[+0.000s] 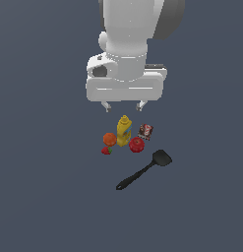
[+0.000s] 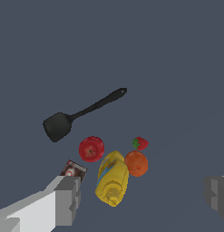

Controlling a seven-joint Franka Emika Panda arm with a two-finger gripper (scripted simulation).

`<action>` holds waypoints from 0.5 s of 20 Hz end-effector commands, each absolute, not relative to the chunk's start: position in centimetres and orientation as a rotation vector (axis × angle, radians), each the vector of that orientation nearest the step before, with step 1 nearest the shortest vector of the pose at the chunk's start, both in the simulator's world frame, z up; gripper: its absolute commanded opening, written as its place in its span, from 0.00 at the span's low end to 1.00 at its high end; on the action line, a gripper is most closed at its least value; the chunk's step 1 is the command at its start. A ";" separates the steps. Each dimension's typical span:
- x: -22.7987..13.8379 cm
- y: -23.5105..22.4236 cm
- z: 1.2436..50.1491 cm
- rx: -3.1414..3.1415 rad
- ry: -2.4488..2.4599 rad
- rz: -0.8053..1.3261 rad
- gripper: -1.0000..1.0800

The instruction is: Pick up a designated object from a clutter of objects.

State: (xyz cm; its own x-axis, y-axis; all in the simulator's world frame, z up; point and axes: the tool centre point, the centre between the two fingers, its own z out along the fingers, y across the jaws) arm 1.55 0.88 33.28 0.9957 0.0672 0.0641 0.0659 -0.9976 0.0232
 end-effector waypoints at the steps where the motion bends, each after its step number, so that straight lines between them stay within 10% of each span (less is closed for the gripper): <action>1: 1.6 0.9 33.3 3.117 0.104 0.101 0.96; 10: 1.9 2.2 32.5 3.125 0.162 0.075 0.96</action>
State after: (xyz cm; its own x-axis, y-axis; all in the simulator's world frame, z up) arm 1.83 1.99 32.61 0.9939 0.0983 0.0493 0.0977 -0.9951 0.0156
